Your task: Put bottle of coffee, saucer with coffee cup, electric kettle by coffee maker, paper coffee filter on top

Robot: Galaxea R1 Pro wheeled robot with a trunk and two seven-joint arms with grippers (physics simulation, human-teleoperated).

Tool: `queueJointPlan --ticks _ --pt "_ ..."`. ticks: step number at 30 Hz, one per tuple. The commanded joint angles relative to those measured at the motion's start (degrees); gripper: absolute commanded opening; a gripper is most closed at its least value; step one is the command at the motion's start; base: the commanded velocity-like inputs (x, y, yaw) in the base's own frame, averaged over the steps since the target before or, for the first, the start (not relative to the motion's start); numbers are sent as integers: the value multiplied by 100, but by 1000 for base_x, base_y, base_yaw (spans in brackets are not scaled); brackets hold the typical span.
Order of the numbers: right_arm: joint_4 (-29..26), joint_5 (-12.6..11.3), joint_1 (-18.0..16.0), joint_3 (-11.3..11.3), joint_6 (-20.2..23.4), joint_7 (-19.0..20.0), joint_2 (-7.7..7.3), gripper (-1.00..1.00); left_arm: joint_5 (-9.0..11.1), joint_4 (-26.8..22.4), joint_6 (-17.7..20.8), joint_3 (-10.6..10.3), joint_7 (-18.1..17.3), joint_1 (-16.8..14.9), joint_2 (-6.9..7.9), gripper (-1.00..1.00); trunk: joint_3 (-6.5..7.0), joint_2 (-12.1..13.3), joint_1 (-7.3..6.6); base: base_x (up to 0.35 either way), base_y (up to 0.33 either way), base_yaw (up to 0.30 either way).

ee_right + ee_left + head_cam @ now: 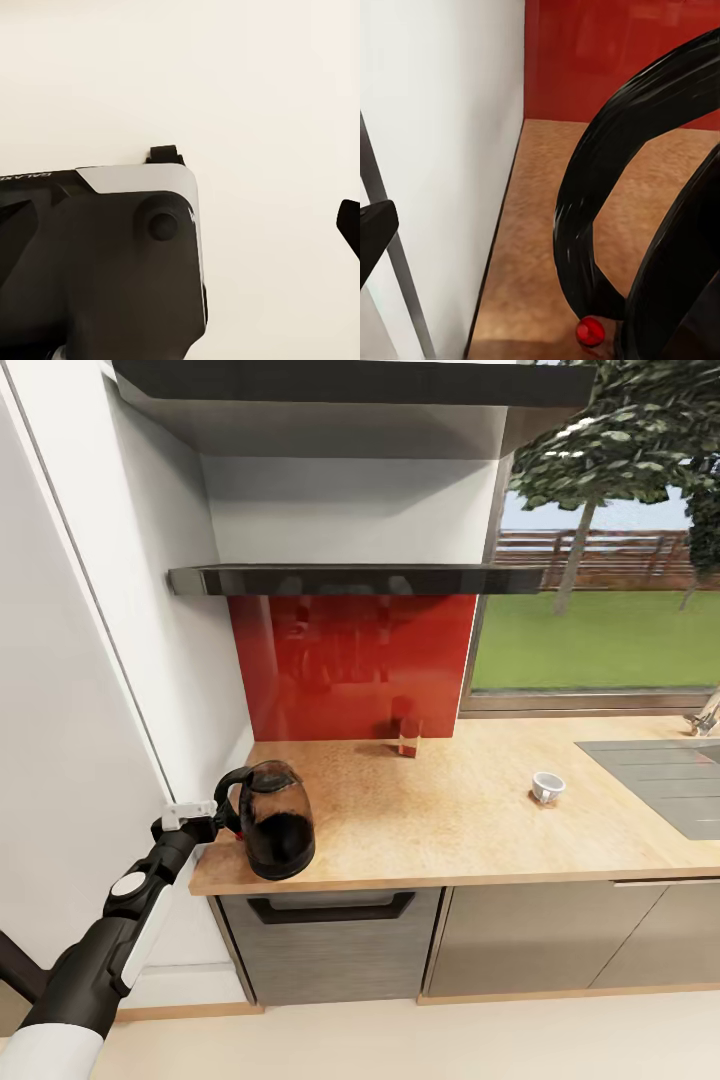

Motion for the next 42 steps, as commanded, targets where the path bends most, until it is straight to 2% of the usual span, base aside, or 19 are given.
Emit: queueJointPlan --ticks 1,42 --pt "-13 -55 -2 50 35 -26 1 100 59 -9 33 -2 7 -3 1 100 -13 -12 3 0 0 0" --pt "-12 -55 -2 50 35 -26 1 100 68 -35 17 -2 6 10 -8 100 -13 -12 3 39 0 0"
